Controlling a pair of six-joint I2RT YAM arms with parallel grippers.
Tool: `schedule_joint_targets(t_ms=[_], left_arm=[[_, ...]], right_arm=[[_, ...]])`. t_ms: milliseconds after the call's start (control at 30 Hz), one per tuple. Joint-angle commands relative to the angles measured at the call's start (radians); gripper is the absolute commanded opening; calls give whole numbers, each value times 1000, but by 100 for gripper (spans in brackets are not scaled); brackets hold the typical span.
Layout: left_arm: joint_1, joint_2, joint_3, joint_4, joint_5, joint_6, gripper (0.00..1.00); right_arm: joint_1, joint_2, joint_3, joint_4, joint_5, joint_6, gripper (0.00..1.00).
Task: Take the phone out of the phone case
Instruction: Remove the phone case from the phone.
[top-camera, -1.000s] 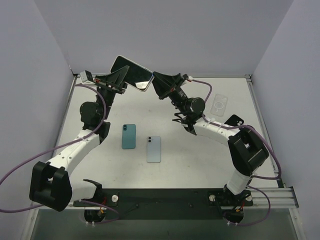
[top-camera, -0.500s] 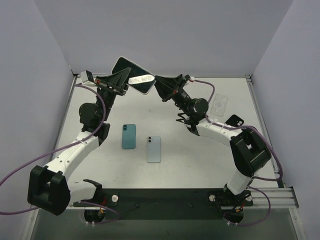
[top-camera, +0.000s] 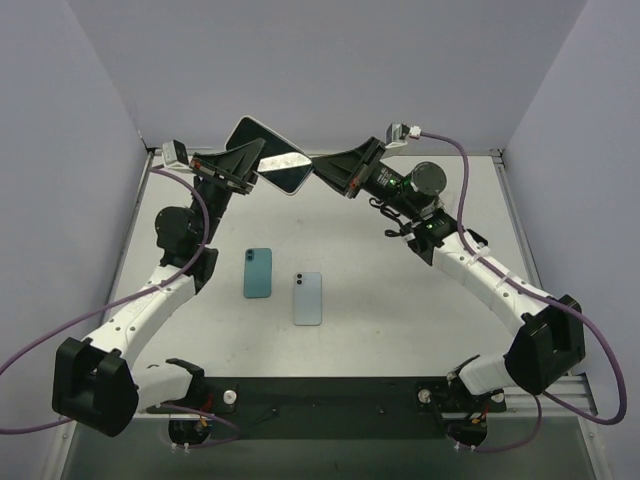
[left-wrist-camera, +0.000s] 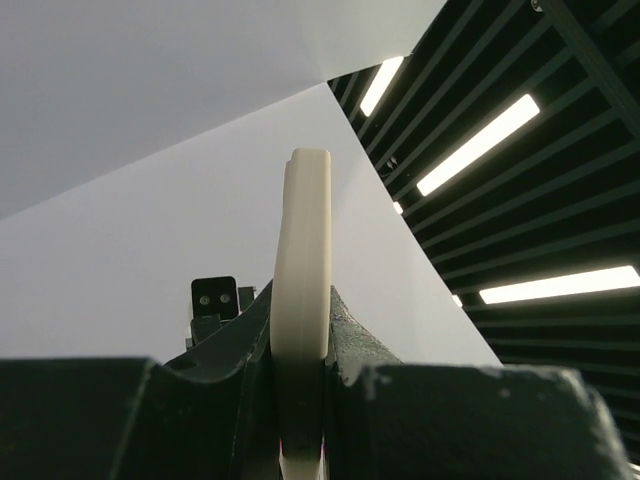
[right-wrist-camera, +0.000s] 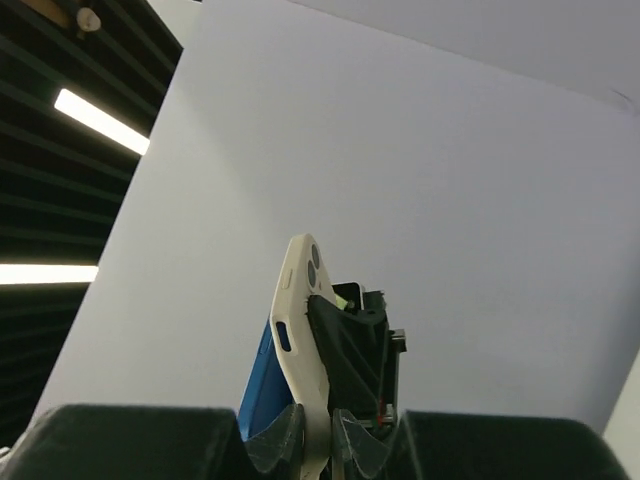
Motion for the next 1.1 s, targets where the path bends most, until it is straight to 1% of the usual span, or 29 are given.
schedule_joint_targets(t_ms=[0,167,333,533,633,667,700,733,767,800,867,900,967,1067], left_arm=[[-105,-45,123,299,177,-156,0],[-119,-13,125,280,200,-161,0],[-139,38,134,283,221,-164,0],[-164,98,154,293,249,-173,0],[-165,118,157,300,255,-174,0],[-165,125,163,299,268,-176,0],[-165,142,180,299,279,-174,0],[-165,150,188,299,287,-176,0],[-164,157,191,300,299,-179,0],[-164,173,198,300,308,-179,0],[-162,202,215,297,343,-179,0],[-162,214,227,299,354,-177,0],[-164,240,234,297,365,-182,0],[-164,276,244,277,403,-177,0]], right_arm=[[-1,150,-17,-422,-132,-213,8],[-4,182,18,-410,-175,-234,10],[4,227,82,-355,-255,-213,17],[10,257,136,-284,-323,-174,18],[16,286,135,-182,-387,-110,18],[16,297,127,-133,-427,-39,18],[16,308,119,-3,-448,6,17],[13,332,110,71,-459,54,12],[11,345,83,146,-474,159,3],[8,355,72,278,-475,201,0],[-9,380,26,372,-467,264,0],[-15,380,6,404,-452,280,0],[-30,371,-23,399,-439,266,0],[-50,330,-74,304,-407,177,0]])
